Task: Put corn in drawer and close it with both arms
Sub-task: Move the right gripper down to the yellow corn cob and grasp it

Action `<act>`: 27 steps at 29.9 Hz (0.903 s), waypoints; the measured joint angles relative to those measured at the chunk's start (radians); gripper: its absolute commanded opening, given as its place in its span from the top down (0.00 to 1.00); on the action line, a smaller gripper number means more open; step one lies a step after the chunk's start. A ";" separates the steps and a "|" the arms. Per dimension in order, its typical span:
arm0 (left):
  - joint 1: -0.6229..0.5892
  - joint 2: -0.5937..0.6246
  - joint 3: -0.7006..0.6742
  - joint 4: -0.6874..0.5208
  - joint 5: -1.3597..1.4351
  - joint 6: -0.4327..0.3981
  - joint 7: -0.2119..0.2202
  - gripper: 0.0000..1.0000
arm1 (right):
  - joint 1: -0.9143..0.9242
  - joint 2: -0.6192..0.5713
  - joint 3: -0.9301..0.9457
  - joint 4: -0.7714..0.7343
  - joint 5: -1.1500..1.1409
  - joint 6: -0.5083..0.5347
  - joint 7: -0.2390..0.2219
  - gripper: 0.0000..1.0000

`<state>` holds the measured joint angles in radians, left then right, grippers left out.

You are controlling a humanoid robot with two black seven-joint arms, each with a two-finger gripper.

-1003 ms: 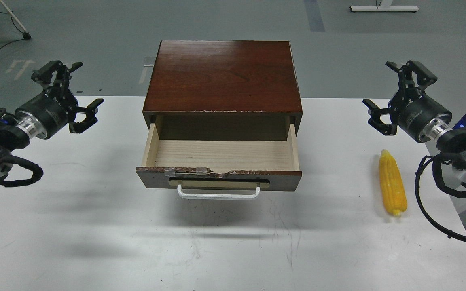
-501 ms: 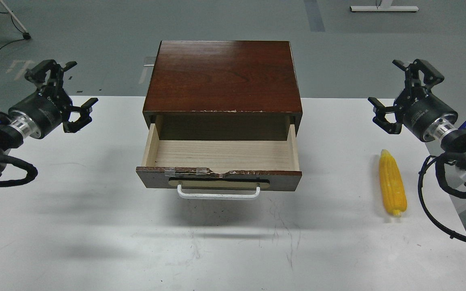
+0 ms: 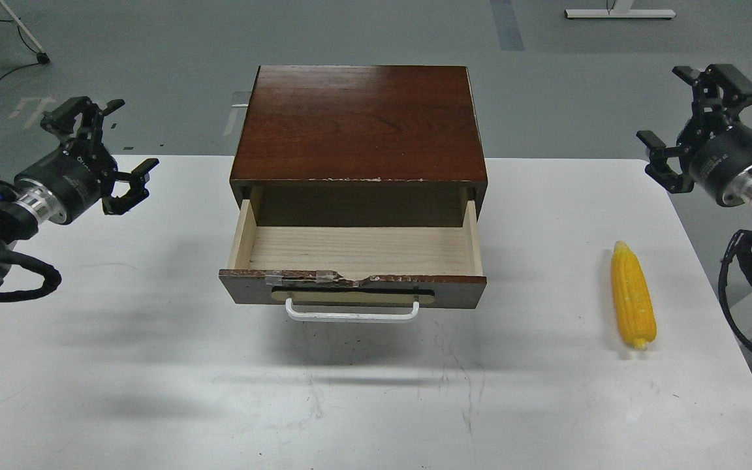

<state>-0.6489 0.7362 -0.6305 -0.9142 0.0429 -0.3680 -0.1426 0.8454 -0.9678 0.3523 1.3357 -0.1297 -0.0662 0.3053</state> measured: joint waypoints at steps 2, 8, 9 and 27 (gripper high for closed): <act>0.000 -0.002 0.000 0.000 0.000 0.000 0.000 0.02 | 0.008 -0.032 -0.012 0.034 -0.109 -0.033 -0.018 0.00; 0.003 -0.007 0.001 0.000 0.000 0.003 -0.001 0.02 | 0.019 -0.153 -0.162 0.110 -0.506 -0.077 -0.262 0.01; 0.004 -0.007 0.001 0.000 0.000 0.004 -0.001 0.02 | 0.019 -0.159 -0.186 0.110 -0.567 -0.078 -0.275 0.02; 0.020 0.006 0.001 0.001 0.000 0.005 -0.003 0.02 | -0.030 0.050 -0.469 -0.138 -0.987 -0.078 -0.293 0.17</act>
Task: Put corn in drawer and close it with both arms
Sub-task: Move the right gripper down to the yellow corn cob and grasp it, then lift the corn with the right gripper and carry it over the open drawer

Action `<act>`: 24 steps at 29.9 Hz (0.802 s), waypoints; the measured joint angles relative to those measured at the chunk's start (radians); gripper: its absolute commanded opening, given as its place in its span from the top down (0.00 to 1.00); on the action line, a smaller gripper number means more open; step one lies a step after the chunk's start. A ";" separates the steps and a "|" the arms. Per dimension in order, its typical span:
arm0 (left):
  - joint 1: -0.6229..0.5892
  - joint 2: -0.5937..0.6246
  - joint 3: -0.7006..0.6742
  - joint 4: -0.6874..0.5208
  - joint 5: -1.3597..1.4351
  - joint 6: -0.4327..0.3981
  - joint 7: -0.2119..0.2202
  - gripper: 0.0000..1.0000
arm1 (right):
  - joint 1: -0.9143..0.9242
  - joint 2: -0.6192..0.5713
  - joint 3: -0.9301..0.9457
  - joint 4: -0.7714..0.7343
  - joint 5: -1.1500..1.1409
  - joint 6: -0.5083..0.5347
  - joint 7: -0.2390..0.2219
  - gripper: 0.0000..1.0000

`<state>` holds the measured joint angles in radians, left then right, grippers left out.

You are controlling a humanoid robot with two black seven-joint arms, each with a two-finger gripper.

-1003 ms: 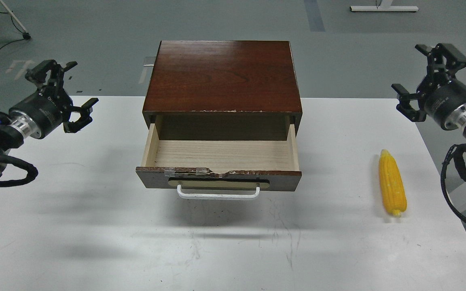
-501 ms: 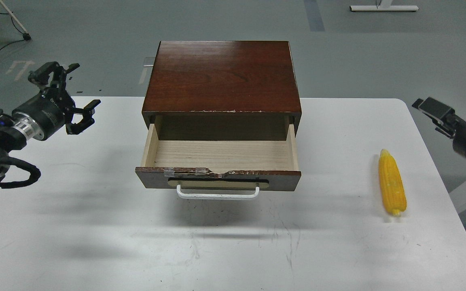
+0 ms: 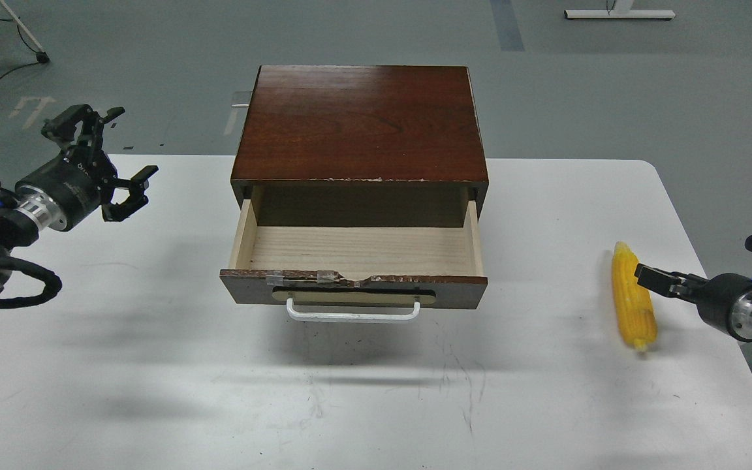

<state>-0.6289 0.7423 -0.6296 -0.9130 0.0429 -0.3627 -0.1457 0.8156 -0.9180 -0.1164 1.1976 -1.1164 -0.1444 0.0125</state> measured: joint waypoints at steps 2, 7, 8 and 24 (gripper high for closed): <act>0.002 0.003 -0.001 0.000 0.000 0.000 0.000 0.02 | -0.004 0.026 -0.002 -0.016 0.000 0.000 0.000 0.17; 0.009 0.008 -0.001 0.000 0.000 -0.001 -0.004 0.02 | -0.007 0.077 -0.006 -0.025 0.000 0.000 0.000 0.24; 0.009 0.009 -0.001 0.000 0.000 -0.002 -0.007 0.02 | -0.006 0.083 -0.006 -0.026 0.000 0.000 0.000 0.26; 0.009 -0.003 -0.001 0.000 0.002 0.001 -0.019 0.02 | 0.096 0.126 -0.154 -0.025 0.005 0.028 -0.018 1.00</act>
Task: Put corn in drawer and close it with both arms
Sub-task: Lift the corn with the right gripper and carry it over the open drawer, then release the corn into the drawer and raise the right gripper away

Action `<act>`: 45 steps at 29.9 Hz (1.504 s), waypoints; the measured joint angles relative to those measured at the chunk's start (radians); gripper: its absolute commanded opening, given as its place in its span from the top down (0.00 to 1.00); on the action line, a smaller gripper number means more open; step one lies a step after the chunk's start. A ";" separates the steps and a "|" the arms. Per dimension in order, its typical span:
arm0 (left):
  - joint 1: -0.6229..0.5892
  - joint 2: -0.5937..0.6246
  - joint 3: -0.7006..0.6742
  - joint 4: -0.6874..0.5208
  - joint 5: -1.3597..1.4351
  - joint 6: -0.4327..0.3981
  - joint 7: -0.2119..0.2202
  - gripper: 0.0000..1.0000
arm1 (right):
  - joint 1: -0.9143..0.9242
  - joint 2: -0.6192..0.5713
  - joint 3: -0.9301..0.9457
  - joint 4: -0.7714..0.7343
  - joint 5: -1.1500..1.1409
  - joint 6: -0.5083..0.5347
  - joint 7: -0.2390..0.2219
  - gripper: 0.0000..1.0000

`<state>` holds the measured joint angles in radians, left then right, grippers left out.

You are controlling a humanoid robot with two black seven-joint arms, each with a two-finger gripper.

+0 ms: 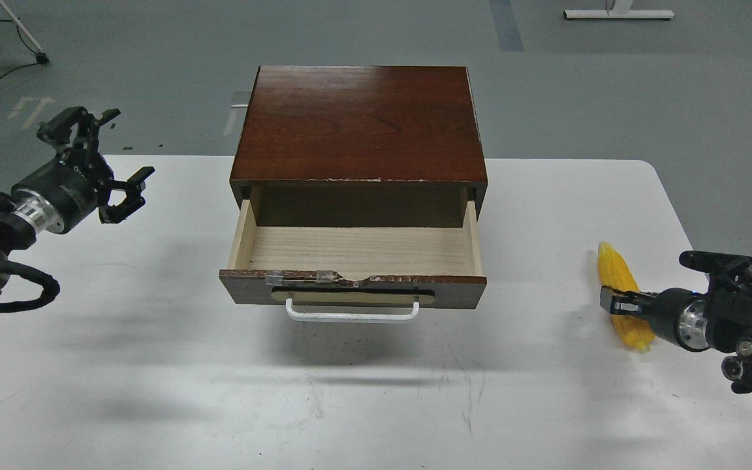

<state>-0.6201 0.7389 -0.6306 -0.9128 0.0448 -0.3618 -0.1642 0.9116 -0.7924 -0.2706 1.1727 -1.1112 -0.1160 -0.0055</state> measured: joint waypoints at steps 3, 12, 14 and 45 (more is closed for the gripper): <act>-0.002 -0.001 0.000 0.000 0.001 0.003 0.000 0.02 | 0.076 -0.018 0.000 -0.001 -0.006 -0.001 0.000 1.00; -0.006 0.008 0.002 0.000 0.004 0.000 0.001 0.02 | 0.598 -0.023 0.013 0.079 -0.355 -0.006 0.032 1.00; -0.006 0.010 0.002 0.000 0.004 0.000 0.002 0.02 | 0.691 0.028 0.012 0.146 -0.469 -0.006 0.048 1.00; 0.006 0.065 0.002 0.004 0.003 -0.004 0.002 0.02 | 0.803 0.522 -0.190 0.241 -0.746 -0.001 0.171 0.00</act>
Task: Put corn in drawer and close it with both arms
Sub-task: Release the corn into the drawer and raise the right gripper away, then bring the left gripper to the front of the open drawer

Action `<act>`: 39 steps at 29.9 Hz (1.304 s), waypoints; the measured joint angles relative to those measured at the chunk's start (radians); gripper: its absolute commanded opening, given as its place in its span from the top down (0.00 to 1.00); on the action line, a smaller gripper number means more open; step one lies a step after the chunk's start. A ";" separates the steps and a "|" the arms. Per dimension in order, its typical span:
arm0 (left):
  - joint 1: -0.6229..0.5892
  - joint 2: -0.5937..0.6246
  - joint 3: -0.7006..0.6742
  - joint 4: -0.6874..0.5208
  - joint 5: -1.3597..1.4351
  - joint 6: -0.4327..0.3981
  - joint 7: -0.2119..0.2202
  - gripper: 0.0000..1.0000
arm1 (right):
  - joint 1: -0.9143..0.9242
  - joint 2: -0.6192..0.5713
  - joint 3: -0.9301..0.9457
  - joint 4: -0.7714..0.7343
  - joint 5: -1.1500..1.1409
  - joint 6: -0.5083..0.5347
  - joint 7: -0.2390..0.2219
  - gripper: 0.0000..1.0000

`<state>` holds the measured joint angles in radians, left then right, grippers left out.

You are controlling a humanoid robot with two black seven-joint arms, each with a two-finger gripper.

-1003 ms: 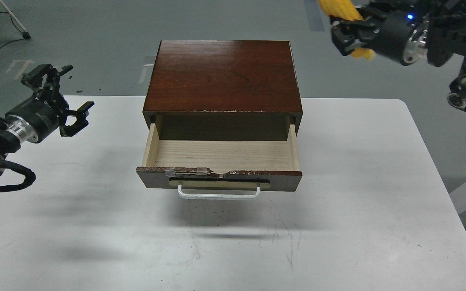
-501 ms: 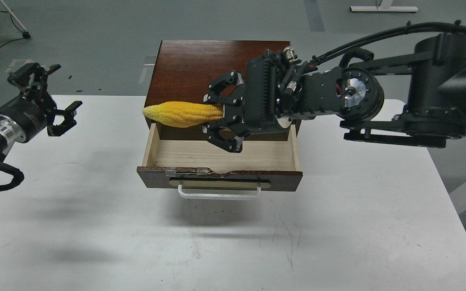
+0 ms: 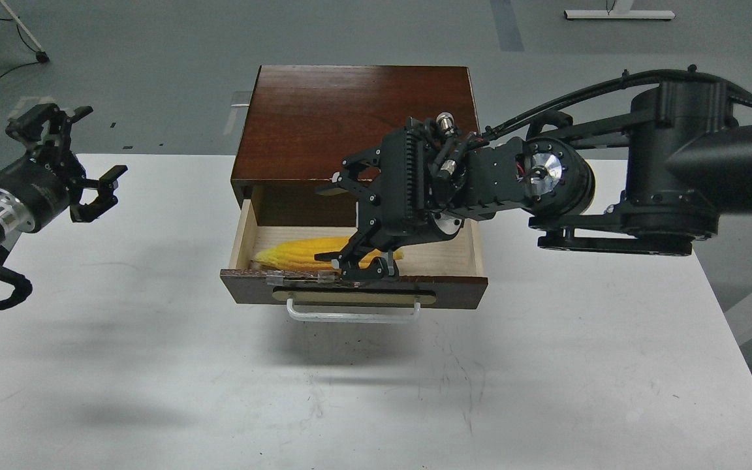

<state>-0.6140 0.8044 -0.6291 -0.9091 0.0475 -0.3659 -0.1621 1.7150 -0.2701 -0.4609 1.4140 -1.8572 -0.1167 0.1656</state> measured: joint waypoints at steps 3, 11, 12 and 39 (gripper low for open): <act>0.000 0.000 0.000 0.001 0.000 -0.002 0.000 0.02 | 0.006 -0.005 0.001 0.000 0.004 0.000 0.000 0.00; -0.001 0.006 0.000 0.006 0.000 -0.011 -0.002 0.02 | 0.008 -0.085 0.271 -0.062 0.505 0.072 0.000 0.01; -0.001 0.008 0.000 0.006 0.000 -0.011 -0.003 0.02 | 0.005 -0.105 0.327 -0.095 0.616 0.112 0.000 0.00; -0.231 0.116 0.015 -0.182 0.755 -0.016 -0.326 0.96 | -0.863 -0.522 0.906 -0.393 1.871 0.241 -0.007 0.00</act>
<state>-0.8445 0.9200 -0.6138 -1.0910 0.8028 -0.3819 -0.4883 0.8518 -0.7924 0.4453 1.0210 0.0140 0.1245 0.1588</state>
